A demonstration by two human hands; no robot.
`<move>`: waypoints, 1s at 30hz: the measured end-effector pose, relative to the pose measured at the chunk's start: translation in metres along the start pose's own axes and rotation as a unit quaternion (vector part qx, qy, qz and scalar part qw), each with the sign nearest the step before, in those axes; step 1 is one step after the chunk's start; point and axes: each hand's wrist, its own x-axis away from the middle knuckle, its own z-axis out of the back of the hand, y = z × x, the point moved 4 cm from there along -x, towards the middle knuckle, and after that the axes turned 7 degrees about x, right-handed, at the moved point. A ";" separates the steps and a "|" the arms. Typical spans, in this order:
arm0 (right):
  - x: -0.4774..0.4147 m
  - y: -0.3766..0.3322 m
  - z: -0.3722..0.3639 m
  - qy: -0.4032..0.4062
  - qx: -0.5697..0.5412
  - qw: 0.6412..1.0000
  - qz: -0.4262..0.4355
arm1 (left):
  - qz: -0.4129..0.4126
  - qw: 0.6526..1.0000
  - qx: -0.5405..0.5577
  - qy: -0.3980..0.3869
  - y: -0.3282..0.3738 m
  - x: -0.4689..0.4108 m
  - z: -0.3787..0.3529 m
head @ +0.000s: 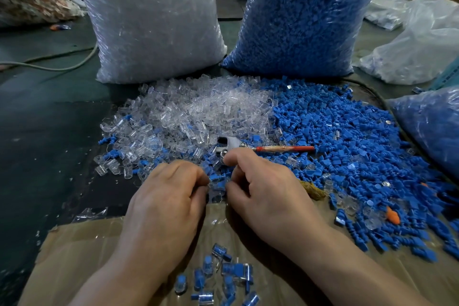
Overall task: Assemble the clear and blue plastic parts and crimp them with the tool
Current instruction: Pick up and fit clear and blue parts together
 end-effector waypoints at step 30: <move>0.003 0.004 0.001 -0.020 -0.505 0.850 -0.149 | 0.174 0.842 0.506 0.063 -0.009 0.005 -0.007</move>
